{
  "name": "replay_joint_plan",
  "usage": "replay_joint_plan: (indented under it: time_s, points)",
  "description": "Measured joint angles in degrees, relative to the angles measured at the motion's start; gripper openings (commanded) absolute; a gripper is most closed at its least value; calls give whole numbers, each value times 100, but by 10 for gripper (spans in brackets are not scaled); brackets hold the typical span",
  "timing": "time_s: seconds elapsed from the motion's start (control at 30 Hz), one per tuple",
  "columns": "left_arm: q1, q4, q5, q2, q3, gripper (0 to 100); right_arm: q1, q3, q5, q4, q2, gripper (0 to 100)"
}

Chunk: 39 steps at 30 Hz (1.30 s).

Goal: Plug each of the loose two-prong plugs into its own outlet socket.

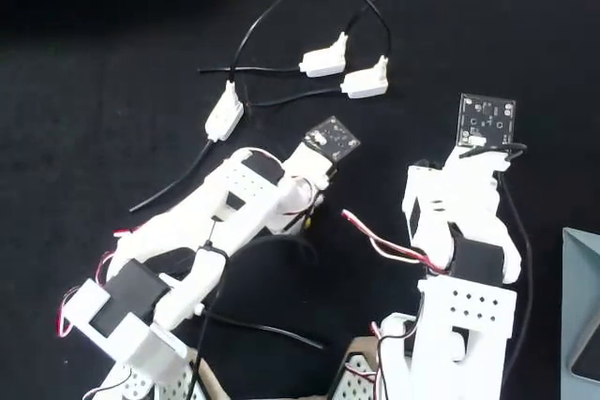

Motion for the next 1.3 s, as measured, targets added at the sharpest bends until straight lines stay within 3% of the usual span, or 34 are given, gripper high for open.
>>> replay_joint_plan:
  time_s: [0.27, 0.43, 0.7, 1.03, 1.1, 1.3]
  points:
    - [35, -246, -18, 0, 123, 28, 0, 0, 0, 0, 0, 13]
    - [-18, -114, -18, 9, -123, 28, 0, 0, 0, 0, 0, 13]
    - [-756, 563, -18, 9, -1266, 28, 0, 0, 0, 0, 0, 13]
    - [-1653, 105, -141, 563, -2163, 30, 0, 79, 0, 0, 0, 13]
    - [-1785, -105, -211, 826, -2215, 53, -18, 79, 0, 0, 0, 13]
    - [-2110, -97, -79, 1081, -2321, 291, -193, 167, 0, 0, 0, 14]
